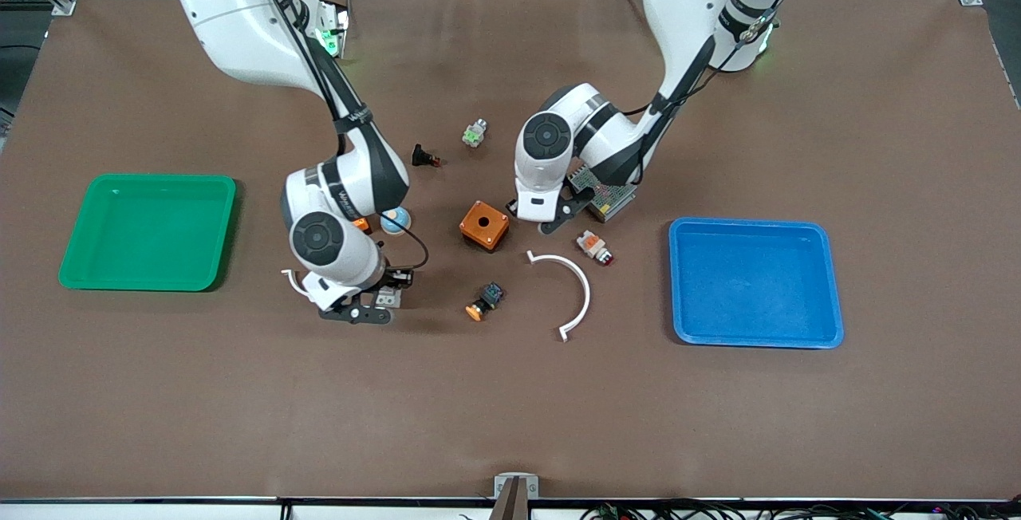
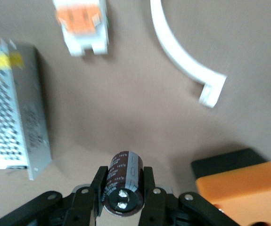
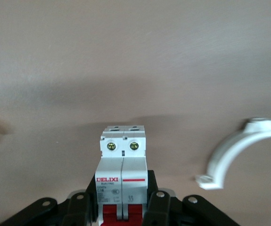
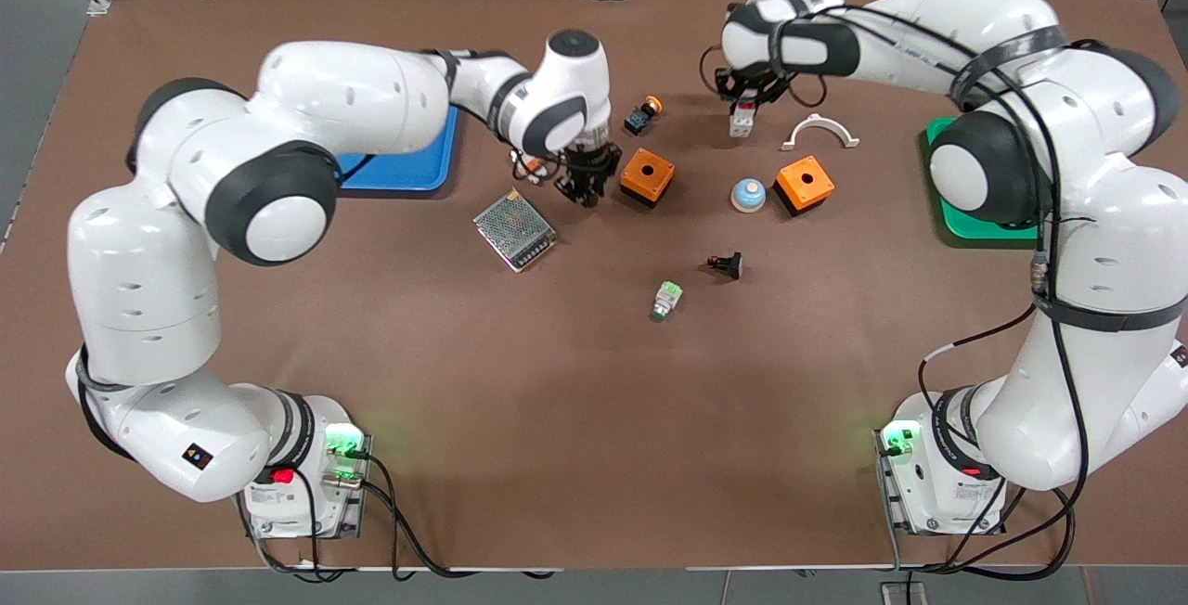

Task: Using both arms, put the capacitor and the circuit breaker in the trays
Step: 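Carry the capacitor to the blue tray while the right gripper carries the breaker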

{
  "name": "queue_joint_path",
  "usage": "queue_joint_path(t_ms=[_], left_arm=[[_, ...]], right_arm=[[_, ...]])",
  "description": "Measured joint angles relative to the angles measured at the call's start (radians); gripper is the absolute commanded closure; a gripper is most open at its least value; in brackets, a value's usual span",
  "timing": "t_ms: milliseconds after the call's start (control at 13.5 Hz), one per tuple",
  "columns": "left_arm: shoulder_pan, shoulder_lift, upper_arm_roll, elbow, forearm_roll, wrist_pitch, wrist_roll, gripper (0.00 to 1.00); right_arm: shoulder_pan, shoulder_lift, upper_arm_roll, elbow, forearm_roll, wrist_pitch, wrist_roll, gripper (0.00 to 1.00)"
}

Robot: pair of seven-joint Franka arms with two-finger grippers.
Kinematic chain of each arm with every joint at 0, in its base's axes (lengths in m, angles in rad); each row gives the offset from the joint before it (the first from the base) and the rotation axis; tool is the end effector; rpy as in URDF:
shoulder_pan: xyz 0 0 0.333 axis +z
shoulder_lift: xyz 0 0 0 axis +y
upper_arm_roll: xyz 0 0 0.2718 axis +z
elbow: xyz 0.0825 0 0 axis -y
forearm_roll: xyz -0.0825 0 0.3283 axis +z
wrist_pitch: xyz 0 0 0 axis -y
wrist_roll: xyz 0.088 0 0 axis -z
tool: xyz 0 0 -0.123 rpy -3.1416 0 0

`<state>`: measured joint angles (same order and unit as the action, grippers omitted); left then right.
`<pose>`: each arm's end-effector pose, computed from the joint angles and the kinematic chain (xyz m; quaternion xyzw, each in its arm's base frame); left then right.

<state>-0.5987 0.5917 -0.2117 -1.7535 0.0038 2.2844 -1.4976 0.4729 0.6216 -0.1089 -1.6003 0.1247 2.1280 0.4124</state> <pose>0.4151 -0.4251 0.2208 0.9346 0.3501 -0.0625 0.0014 0.5678 0.2313 0.2437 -0.9975 0.0508 0.0485 0.0010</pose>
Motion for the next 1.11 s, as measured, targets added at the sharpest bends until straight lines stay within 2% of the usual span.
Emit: queue_joint_path(t_ms=[295,591,886,1107], left_arm=[[0.167,-0.142,0.006,0.003,0.010,-0.152,0.048,1.00],[0.359,-0.185,0.006,-0.010,0.011,-0.251,0.209,1.00],[0.524,-0.184,0.006,-0.034,0.013,-0.290,0.428,1.00],[0.674,-0.171,0.007,-0.063,0.017,-0.254,0.666,1.00]], right_arm=[[-0.163,-0.147,-0.010,0.041,-0.010,-0.291,-0.192,0.77],[-0.379,-0.233,-0.015,0.028,-0.081,-0.438,-0.432,0.77],[-0.604,-0.236,-0.018,-0.008,-0.134,-0.402,-0.692,0.77],[-0.709,-0.235,-0.017,-0.086,-0.144,-0.271,-0.795,0.77]])
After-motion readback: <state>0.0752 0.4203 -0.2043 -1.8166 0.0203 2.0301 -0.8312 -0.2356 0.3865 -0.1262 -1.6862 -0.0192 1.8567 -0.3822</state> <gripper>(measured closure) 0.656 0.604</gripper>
